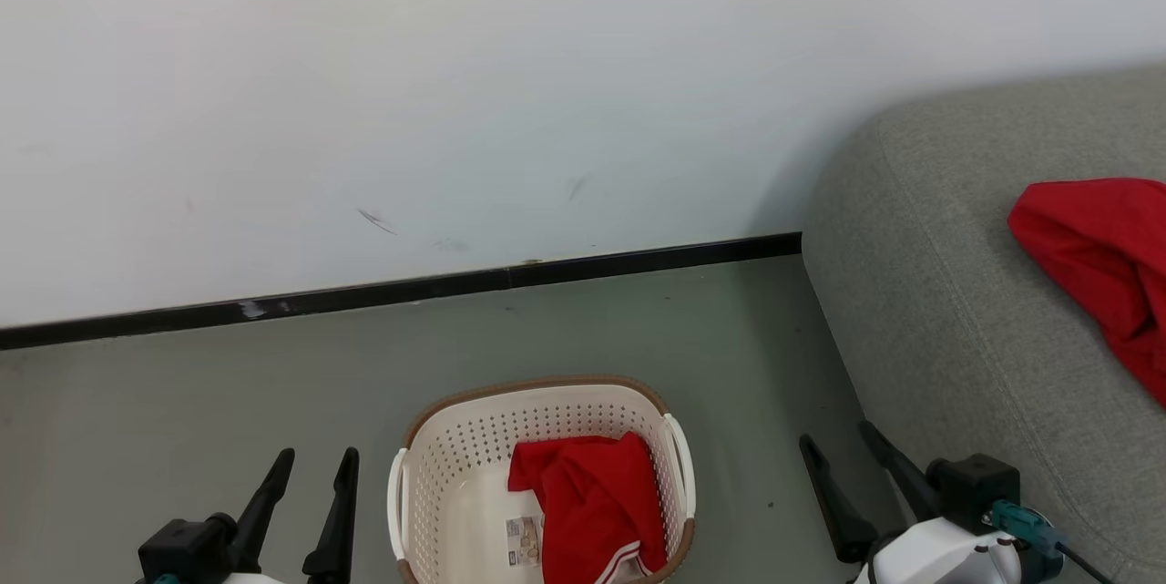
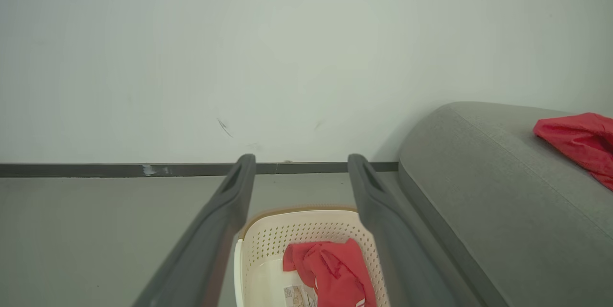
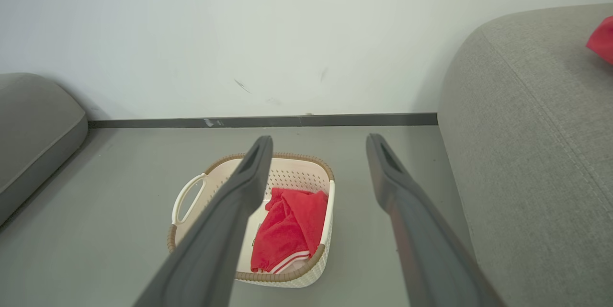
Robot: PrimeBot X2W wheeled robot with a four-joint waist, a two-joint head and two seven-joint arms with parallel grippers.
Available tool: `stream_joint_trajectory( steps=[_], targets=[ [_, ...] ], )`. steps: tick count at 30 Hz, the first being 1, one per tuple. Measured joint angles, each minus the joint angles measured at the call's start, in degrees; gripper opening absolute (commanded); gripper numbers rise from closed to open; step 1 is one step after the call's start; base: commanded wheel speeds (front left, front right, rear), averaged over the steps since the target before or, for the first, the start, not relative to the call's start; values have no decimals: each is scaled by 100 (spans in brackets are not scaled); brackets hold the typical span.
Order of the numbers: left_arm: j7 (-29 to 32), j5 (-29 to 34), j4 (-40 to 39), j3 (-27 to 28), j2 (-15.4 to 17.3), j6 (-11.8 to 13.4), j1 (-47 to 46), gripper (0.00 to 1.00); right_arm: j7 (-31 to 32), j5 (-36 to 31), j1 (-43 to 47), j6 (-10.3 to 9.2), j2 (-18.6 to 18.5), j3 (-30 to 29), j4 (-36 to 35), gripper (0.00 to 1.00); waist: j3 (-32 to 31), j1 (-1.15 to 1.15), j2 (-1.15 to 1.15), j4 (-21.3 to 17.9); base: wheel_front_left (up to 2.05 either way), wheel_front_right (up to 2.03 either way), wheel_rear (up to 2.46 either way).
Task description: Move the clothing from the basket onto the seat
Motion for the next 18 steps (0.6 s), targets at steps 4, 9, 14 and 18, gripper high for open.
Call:
stream_joint_trajectory(
  steps=[4,9,14,18],
  targets=[
    [0,14,46,-22,-10,-24,0,100,0,-48,2,0,7,-85,-9,100,75,0,0,-14,0,0,0],
    [0,65,140,-189,-38,-74,0,100,0,-135,120,0,15,-232,-27,100,194,0,0,-37,0,0,0],
    [1,178,240,-389,-75,-140,-3,100,0,-164,247,0,27,-377,-54,100,343,0,0,-70,0,0,0],
    [1,204,311,-520,-88,-162,-49,100,0,-200,320,0,45,-479,-111,100,483,0,0,-103,0,0,0]
  ],
)
